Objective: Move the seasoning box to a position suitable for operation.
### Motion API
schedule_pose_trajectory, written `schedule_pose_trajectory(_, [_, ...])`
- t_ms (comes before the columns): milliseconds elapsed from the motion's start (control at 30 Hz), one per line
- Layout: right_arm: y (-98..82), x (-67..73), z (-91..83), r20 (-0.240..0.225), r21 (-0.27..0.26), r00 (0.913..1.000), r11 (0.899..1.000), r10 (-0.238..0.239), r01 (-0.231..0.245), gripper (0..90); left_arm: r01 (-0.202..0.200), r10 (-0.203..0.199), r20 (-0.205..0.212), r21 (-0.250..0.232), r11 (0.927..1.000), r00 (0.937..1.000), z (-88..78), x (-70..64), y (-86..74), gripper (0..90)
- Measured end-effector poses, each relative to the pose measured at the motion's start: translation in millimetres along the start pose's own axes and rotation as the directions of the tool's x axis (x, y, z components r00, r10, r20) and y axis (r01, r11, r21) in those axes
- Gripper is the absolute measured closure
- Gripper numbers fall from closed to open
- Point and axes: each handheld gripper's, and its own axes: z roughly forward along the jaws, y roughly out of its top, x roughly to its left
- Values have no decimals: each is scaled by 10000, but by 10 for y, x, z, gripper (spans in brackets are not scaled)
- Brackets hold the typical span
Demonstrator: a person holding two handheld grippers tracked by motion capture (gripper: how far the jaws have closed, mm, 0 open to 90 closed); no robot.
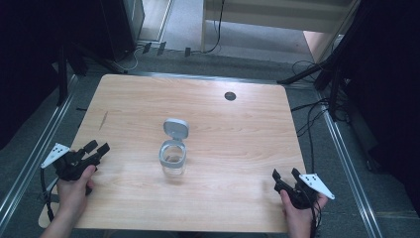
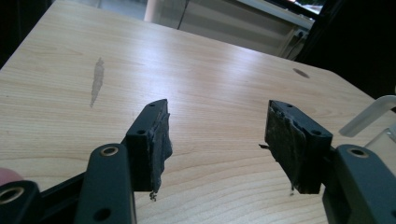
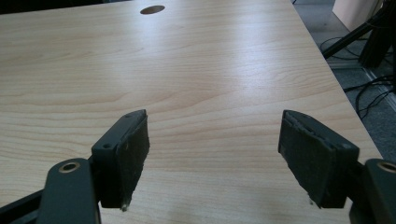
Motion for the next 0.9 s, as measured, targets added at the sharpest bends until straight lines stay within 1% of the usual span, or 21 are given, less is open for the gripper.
schedule_pose_trajectory(67, [2, 19, 5, 22, 37, 10000, 10000, 14, -14, 261, -99, 103, -269, 130, 9999, 9996, 14, -25, 1, 418])
schedule_pose_trajectory(100, [11, 40, 10, -7, 92, 9999, 9999, 121, -121, 278, -179, 186, -359, 183, 9997, 9992, 21, -38, 1, 442])
schedule_pose_trajectory(133, [28, 70, 19, -283, 32, 9988, 9992, 409, -408, 311, -191, 200, -448, 218, 9996, 9988, 28, -56, 1, 471])
schedule_pose_trajectory(167, [28, 70, 19, -283, 32, 9988, 9992, 409, -408, 311, -356, 374, -565, 338, 9988, 9977, 38, -79, 1, 471])
schedule_pose_trajectory(200, [53, 151, 37, -465, -1, 9979, 9990, 443, -444, 341, -586, 615, -681, 433, 9973, 9958, 53, -121, -3, 519])
schedule_pose_trajectory(233, [53, 151, 37, -465, -1, 9979, 9990, 443, -444, 341, -731, 764, -733, 464, 9962, 9944, 60, -150, -6, 519])
schedule_pose_trajectory(267, [76, 239, 58, -566, -22, 9982, 9998, 202, -204, 367, -971, 1011, -718, 576, 9936, 9923, 74, -229, -9, 549])
schedule_pose_trajectory(300, [76, 239, 58, -566, -22, 9982, 9998, 202, -204, 367, -971, 1011, -718, 576, 9936, 9923, 74, -229, -9, 562])
schedule_pose_trajectory(367, [100, 347, 85, -672, 9, 9977, 10000, 68, -67, 378, -760, 791, -419, 710, 9946, 9960, 97, -305, 5, 574])
schedule_pose_trajectory(433, [129, 454, 130, -823, -16, 9966, 10000, -9, 8, 389, -856, 877, -253, 738, 9936, 9958, 121, -404, 29, 594])
schedule_pose_trajectory(467, [152, 534, 165, -1010, -7, 9949, 10000, -61, 60, 403, -924, 939, -177, 735, 9930, 9954, 132, -453, 42, 602])
schedule_pose_trajectory(500, [152, 534, 165, -1010, -7, 9949, 10000, -61, 60, 403, -935, 942, -58, 744, 9928, 9955, 144, -504, 53, 602])
schedule_pose_trajectory(533, [164, 578, 187, -1114, -23, 9937, 9999, -120, 118, 405, -998, 998, 37, 739, 9923, 9950, 159, -550, 61, 608])
schedule_pose_trajectory(567, [182, 669, 229, -1294, 34, 9913, 9997, -243, 250, 409, -1116, 1104, 195, 761, 9908, 9937, 189, -634, 61, 616])
schedule_pose_trajectory(600, [185, 700, 241, -1376, 75, 9903, 9998, -184, 196, 411, -1187, 1170, 259, 784, 9898, 9928, 211, -668, 57, 618])
schedule_pose_trajectory(633, [185, 700, 241, -1376, 75, 9903, 9998, -184, 196, 411, -1187, 1170, 259, 784, 9898, 9928, 211, -668, 57, 620])
schedule_pose_trajectory(667, [187, 771, 294, -1533, 173, 9880, 9996, -199, 228, 413, -1248, 1227, 303, 821, 9888, 9920, 234, -699, 50, 629])
schedule_pose_trajectory(700, [185, 813, 318, -1503, 262, 9884, 9993, -217, 259, 416, -1264, 1237, 346, 910, 9878, 9917, 282, -752, 36, 632])
schedule_pose_trajectory(767, [185, 902, 367, -1555, 382, 9875, 9987, -277, 340, 419, -1215, 1184, 377, 947, 9881, 9922, 306, -779, 30, 638])
schedule_pose_trajectory(800, [185, 902, 367, -1555, 382, 9875, 9987, -277, 340, 419, -1209, 1171, 426, 988, 9877, 9922, 329, -804, 27, 638])
schedule_pose_trajectory(900, [195, 1045, 430, -1768, 491, 9837, 9980, -313, 406, 426, -1270, 1212, 606, 1033, 9865, 9908, 385, -893, 18, 647])
